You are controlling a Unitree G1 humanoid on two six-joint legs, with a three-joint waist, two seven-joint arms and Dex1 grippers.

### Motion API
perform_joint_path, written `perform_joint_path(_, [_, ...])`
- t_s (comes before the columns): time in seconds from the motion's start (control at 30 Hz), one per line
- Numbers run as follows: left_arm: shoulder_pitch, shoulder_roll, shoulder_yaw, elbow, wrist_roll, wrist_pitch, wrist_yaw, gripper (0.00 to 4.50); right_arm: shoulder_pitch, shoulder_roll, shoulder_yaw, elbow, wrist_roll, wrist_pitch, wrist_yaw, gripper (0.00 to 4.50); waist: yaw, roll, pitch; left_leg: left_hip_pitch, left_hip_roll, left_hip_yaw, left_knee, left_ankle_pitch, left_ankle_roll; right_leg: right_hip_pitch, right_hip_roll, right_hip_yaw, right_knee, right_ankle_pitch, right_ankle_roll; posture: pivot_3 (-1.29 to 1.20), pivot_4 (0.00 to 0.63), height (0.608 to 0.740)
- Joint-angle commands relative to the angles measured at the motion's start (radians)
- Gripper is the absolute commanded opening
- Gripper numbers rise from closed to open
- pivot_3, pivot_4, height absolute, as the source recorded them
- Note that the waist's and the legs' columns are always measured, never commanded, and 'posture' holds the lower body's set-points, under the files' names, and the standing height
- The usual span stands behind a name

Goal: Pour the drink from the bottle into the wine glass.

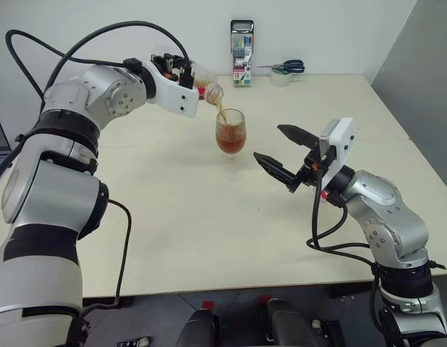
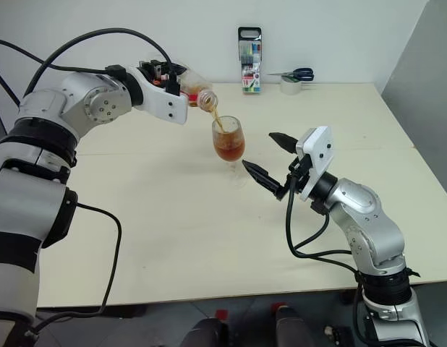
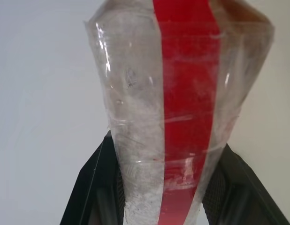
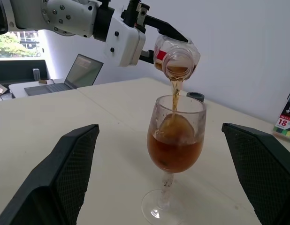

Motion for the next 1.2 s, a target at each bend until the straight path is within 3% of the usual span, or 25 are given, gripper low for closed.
perform_joint_path(0.03, [-0.037, -0.003, 0.023, 0.002, -0.034, 0.001, -0.007, 1.67, -0.018, 0.002, -0.014, -0.026, -0.003, -0.024, -0.004, 4.5, 0.0, 0.0, 0.0, 0.0, 0.0, 0.0, 0.0, 0.0, 0.0, 0.0, 0.0, 0.0, 0.0, 0.0, 0.0, 0.0, 0.15, 0.74])
perform_joint_path(0.33, [0.015, -0.048, 0.122, -0.01, -0.203, 0.001, -0.149, 1.67, -0.018, -0.001, -0.017, -0.02, -0.003, -0.024, -0.002, 4.5, 0.0, 0.0, 0.0, 0.0, 0.0, 0.0, 0.001, 0.0, 0.0, 0.0, 0.0, 0.0, 0.0, 0.0, 0.0, 0.0, 0.15, 0.74])
perform_joint_path(0.47, [0.061, -0.078, 0.219, -0.031, -0.35, 0.03, -0.28, 1.67, -0.021, 0.002, -0.013, -0.017, -0.002, -0.024, 0.001, 4.5, -0.001, 0.0, 0.0, 0.0, 0.001, 0.0, 0.001, 0.0, -0.001, 0.0, 0.0, 0.0, 0.001, 0.0, 0.0, 0.0, 0.15, 0.74])
perform_joint_path(0.63, [0.138, -0.132, 0.443, -0.162, -0.648, 0.29, -0.451, 1.67, -0.02, -0.001, -0.008, -0.028, 0.009, -0.016, 0.015, 4.5, -0.003, 0.0, 0.0, 0.0, 0.001, -0.001, 0.002, 0.0, -0.001, 0.0, 0.0, 0.0, 0.001, 0.0, 0.0, 0.0, 0.15, 0.74])
perform_joint_path(0.83, [0.284, -0.139, 0.652, -0.406, -0.828, 0.661, -0.315, 1.67, -0.005, -0.042, 0.014, -0.08, 0.019, -0.026, 0.086, 4.5, -0.01, 0.0, 0.0, 0.001, 0.002, 0.0, 0.001, 0.0, -0.001, 0.0, 0.0, 0.001, 0.002, 0.0, 0.0, 0.0, 0.15, 0.74])
perform_joint_path(0.97, [0.52, -0.176, 0.846, -0.604, -0.971, 0.898, -0.148, 1.67, 0.097, -0.091, 0.018, -0.14, 0.048, -0.024, 0.158, 4.5, -0.013, 0.001, -0.002, 0.002, 0.003, -0.001, 0.001, 0.0, -0.001, -0.001, -0.003, 0.002, 0.004, 0.0, 0.0, 0.0, 0.15, 0.74])
perform_joint_path(1.2, [0.798, -0.246, 0.948, -0.82, -1.109, 1.009, -0.12, 1.67, 0.163, -0.09, 0.015, -0.166, 0.062, -0.032, 0.169, 4.5, 0.004, -0.003, -0.002, 0.001, 0.002, -0.001, 0.007, 0.001, -0.001, -0.002, -0.003, 0.002, 0.01, 0.0, 0.0, 0.0, 0.15, 0.74])
